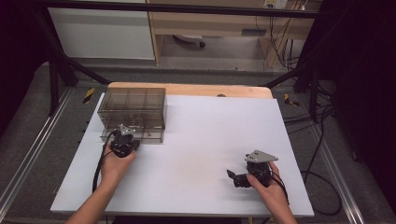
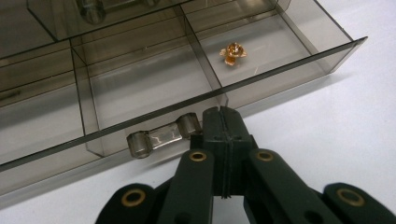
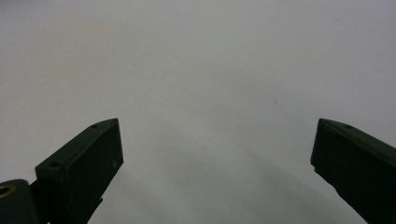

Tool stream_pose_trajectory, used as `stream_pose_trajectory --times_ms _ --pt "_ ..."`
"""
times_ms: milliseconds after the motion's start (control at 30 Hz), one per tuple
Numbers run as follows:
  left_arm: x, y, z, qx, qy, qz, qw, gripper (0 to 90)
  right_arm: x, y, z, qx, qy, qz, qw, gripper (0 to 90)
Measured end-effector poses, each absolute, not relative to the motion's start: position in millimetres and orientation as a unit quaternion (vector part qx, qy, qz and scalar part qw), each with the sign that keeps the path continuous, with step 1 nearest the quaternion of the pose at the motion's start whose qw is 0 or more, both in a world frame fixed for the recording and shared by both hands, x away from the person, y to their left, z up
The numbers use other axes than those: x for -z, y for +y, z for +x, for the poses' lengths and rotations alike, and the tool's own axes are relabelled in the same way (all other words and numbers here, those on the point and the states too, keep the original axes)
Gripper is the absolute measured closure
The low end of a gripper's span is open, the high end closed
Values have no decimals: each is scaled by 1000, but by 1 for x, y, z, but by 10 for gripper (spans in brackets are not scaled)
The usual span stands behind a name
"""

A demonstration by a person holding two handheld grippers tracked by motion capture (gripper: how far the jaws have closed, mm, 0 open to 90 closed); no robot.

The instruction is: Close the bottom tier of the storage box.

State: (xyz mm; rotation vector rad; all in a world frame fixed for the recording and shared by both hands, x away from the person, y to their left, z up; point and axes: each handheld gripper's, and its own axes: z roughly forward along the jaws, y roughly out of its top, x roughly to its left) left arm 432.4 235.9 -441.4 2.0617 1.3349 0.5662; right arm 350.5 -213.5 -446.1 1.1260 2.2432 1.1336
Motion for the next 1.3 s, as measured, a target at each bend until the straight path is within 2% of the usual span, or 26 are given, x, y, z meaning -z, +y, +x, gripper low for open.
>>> stream_pose_trajectory --times_ms 1300 --pt "439 236 444 -216 500 781 306 900 446 -215 350 -404 800 402 190 28"
